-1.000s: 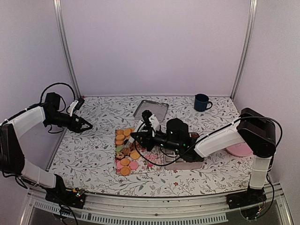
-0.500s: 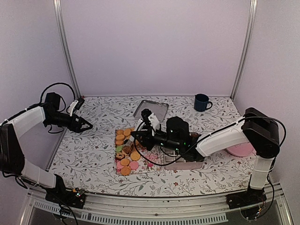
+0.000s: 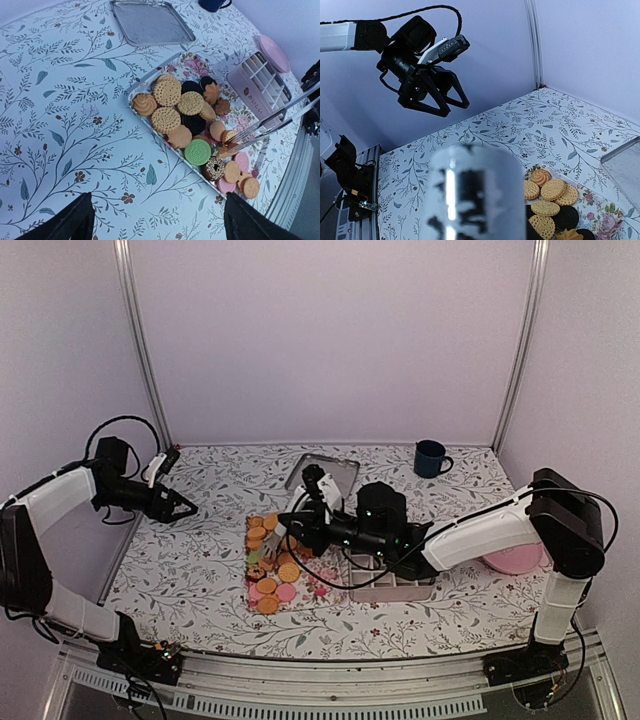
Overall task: Pack the cookies
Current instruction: Pick up the fake cookies from the plate.
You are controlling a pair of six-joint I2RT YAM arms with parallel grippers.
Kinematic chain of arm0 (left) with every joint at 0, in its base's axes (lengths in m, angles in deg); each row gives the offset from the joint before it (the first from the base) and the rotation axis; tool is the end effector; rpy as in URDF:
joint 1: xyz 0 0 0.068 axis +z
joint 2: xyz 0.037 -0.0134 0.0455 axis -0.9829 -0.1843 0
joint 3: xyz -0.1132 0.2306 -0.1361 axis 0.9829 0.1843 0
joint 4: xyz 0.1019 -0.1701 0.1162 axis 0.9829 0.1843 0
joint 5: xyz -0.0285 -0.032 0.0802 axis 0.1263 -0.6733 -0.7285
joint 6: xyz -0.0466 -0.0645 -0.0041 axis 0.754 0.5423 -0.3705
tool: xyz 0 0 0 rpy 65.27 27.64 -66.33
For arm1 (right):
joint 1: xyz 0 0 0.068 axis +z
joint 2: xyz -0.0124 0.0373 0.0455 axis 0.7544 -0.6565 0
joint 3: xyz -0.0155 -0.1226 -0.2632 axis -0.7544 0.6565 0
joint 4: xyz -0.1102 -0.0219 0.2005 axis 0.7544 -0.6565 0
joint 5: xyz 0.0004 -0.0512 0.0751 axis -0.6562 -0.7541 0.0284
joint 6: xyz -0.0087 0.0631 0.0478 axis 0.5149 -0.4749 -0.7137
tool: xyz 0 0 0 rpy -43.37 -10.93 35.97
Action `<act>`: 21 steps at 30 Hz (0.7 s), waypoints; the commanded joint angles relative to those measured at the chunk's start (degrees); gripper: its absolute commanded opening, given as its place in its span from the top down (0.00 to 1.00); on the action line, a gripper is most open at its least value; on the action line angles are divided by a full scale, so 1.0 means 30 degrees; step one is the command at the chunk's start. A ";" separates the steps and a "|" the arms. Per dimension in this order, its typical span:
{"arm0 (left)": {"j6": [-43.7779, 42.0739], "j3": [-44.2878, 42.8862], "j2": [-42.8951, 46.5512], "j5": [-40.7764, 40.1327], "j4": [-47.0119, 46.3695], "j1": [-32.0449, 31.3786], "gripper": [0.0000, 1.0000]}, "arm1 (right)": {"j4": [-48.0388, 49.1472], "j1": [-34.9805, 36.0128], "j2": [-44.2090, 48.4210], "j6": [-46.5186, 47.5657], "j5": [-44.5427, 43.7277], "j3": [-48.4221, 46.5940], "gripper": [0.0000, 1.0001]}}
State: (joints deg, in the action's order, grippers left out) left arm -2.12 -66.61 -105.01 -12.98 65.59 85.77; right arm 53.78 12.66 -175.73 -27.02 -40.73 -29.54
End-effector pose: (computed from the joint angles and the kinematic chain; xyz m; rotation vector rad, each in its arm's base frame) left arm 0.2346 -0.0219 0.2559 0.6038 2.2898 -0.7646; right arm 0.2006 0.3806 0.2564 -0.8167 1.5332 0.9812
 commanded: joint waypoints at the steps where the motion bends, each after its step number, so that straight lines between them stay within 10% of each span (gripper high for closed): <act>1: -0.0180 0.0002 0.0630 -0.0048 -0.0016 -0.0022 0.10 | 0.0605 0.0140 0.0674 -0.0448 0.0512 -0.0286 1.00; 21: -0.0471 -0.1317 -0.0816 -0.1423 -0.0024 0.0059 0.09 | -0.4472 -0.2289 0.8685 0.1655 -0.1155 0.2153 1.00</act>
State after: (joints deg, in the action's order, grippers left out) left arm -2.51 -68.38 -104.92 -15.96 65.61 85.77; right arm 45.92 7.69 -156.28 -24.44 -41.70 -25.85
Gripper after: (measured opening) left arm 0.914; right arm 0.246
